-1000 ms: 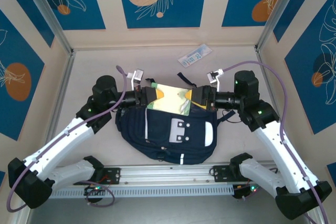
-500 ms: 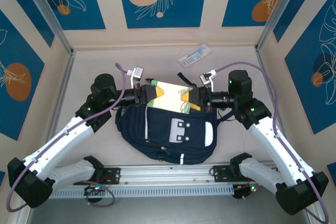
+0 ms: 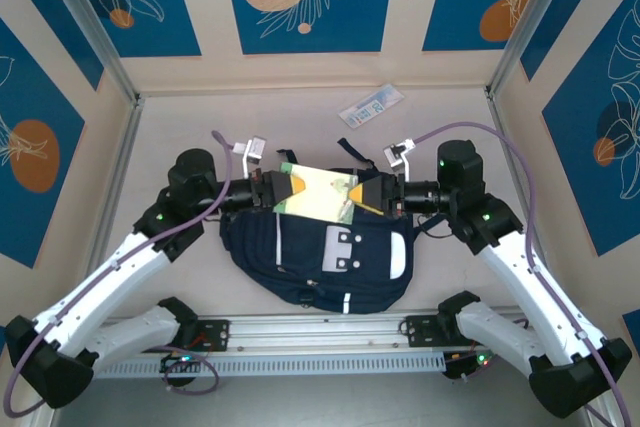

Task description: Pack books, pencil case, and school supplies into a backpack

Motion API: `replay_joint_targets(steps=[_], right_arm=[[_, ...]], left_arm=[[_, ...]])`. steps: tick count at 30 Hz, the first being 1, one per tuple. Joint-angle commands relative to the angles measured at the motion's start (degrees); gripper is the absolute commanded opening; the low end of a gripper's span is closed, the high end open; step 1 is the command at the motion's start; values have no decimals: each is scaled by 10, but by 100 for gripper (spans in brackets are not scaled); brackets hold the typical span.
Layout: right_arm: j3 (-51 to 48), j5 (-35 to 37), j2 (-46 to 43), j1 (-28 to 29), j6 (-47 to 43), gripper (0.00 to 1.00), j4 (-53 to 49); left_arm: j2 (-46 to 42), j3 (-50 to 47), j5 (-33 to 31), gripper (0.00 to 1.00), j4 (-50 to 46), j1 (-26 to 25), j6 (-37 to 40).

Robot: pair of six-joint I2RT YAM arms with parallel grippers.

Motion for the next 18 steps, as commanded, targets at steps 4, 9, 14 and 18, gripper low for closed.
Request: replay_joint_targets(steps=[4,9,14,18], right_arm=[[54,126,12,7,-107,20,-125],[60,165,57,73,-128,16,-137],[86,264,133,189,-106,0,-122],[156,384,234,274,-101,0,-164]], left_arm=[[-95,30,-190,0,-241,46,108],[-141,59,-319,0,-373,60,153],[-164,111,-455,0,-474,59,166],[-173,147,-502,0,-495,59,188]])
